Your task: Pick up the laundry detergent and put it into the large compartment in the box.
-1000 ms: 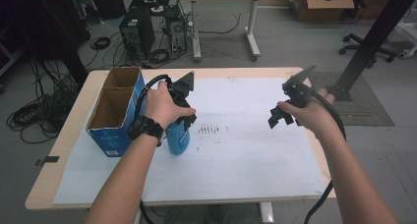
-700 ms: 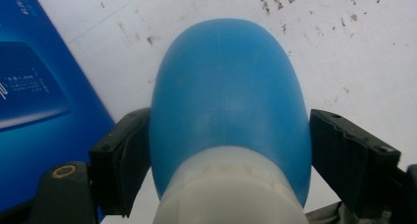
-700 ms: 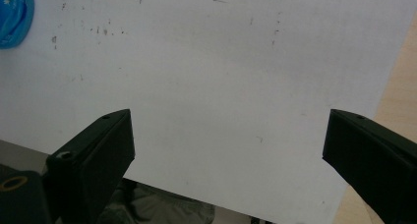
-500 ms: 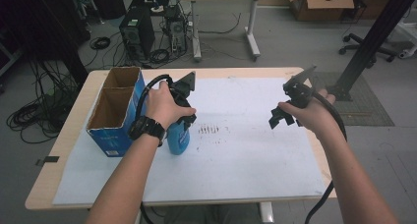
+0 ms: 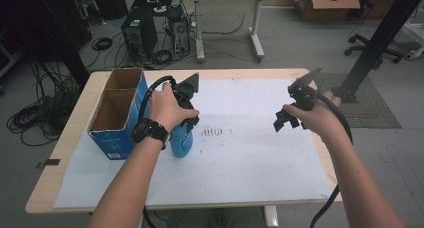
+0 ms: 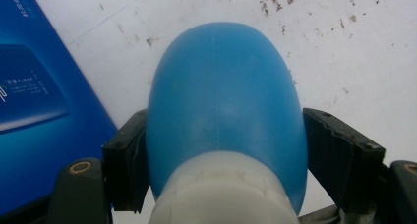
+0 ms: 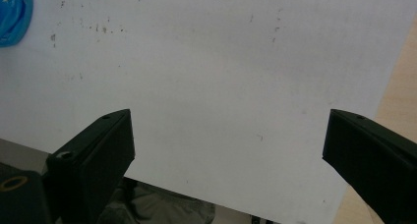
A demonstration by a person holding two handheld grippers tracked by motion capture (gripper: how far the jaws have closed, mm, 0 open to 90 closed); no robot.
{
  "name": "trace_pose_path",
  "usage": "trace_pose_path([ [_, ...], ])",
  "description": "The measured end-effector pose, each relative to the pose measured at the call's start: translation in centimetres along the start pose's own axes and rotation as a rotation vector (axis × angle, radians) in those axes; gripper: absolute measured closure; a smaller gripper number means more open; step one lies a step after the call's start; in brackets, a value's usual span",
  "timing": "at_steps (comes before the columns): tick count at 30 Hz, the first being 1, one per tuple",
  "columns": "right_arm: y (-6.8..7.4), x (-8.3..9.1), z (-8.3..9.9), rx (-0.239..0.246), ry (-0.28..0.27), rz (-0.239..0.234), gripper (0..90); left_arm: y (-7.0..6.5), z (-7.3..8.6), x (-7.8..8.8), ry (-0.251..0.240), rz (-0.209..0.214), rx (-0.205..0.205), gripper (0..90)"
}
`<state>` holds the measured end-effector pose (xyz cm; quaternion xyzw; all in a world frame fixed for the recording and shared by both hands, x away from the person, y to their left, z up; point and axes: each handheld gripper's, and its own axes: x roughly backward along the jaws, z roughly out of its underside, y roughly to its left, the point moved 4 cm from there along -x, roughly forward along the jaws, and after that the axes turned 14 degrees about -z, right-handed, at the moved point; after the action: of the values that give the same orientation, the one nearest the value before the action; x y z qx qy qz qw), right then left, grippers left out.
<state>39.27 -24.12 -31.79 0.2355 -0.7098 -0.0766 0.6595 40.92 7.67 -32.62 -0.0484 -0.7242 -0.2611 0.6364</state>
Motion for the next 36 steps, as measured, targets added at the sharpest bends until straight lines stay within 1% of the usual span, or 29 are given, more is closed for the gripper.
trace_pose_path([
  [11, -0.21, 0.06, 0.17, -0.005, -0.002, -0.002, 5.6, 0.12, 0.05, 0.08, 0.005, -0.002, 0.003, 28.7],
  [15, -0.31, -0.02, 0.27, -0.006, 0.000, -0.004, 5.6, 0.23, 0.04, 0.10, 0.007, -0.012, 0.007, 31.7],
  [22, -0.47, 0.01, 0.43, -0.008, -0.001, -0.006, 5.7, 0.40, 0.05, 0.14, 0.006, -0.014, 0.013, 36.1],
  [30, -0.35, 0.28, 0.52, -0.004, -0.006, -0.006, 5.6, 0.49, 0.07, 0.24, 0.007, -0.010, 0.021, 36.9],
  [36, -0.17, 0.51, 0.55, -0.002, -0.009, -0.004, 5.7, 0.60, 0.20, 0.34, 0.011, -0.010, 0.016, 37.2],
])
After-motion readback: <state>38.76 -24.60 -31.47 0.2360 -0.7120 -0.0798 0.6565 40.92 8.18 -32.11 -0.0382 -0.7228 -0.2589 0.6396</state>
